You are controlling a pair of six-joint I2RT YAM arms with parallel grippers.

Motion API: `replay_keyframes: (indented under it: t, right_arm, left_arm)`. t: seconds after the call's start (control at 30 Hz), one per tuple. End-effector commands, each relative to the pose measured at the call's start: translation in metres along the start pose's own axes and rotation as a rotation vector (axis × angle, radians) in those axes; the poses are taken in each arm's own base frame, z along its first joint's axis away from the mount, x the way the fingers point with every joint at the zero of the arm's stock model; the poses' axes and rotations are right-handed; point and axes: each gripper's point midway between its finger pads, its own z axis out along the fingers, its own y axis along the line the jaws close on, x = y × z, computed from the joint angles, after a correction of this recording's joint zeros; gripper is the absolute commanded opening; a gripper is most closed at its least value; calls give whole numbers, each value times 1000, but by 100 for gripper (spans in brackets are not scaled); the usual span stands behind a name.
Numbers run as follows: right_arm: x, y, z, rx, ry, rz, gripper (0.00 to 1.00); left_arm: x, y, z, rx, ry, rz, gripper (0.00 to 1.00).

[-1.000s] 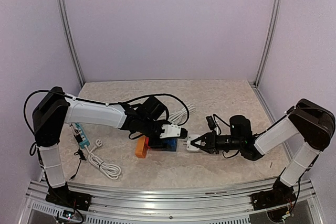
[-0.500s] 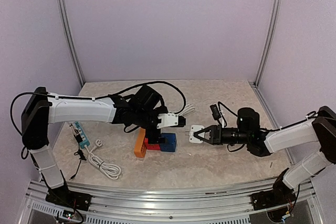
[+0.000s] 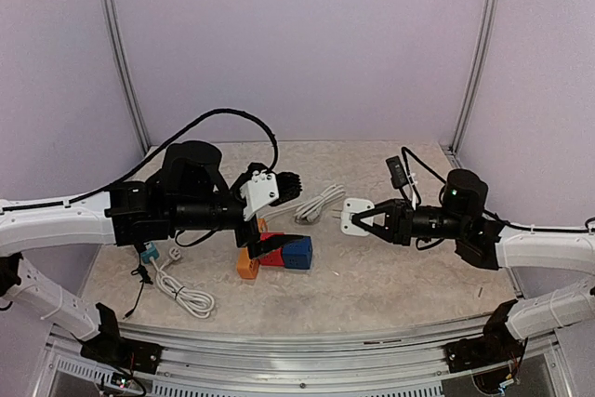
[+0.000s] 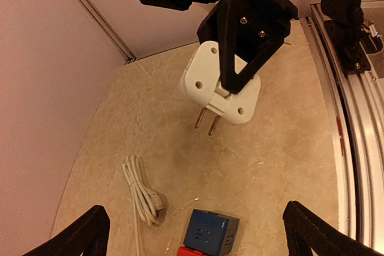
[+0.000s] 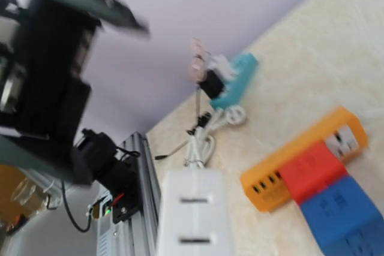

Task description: Pull the plug off the socket

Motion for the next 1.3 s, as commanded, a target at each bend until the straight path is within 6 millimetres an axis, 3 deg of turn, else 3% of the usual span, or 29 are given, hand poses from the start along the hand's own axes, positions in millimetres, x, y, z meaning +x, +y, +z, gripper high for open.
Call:
replay_keyframes:
  t: [0.0,0.17,0.27,0.4,0.67,1.0,1.27]
  right_arm:
    - [-8,32,-2,-91,36,-150,0]
    - [-6,59,-1,-178,53,-223,0]
    - [-3,72,3,-217,63,-260,0]
    - [6,90,11,-268,93,-312,0]
    - [20,115,28,-312,150,-388,0]
    - [26,118,37,-300,175,-400,0]
    - [28,119,40,-306,180,-403,0]
  left_arm:
    - [-6,-24,-14,112,-36,-281,99]
    - [-25,-67,-29,209,-144,-347,99]
    - [-37,-78,-36,301,-169,-373,99]
    - [-41,-91,-29,359,-151,-377,98]
    - [-45,-90,-22,345,-152,-409,84]
    - [-66,-87,-27,379,-218,-436,66]
    - [-71,-88,-21,398,-218,-440,54]
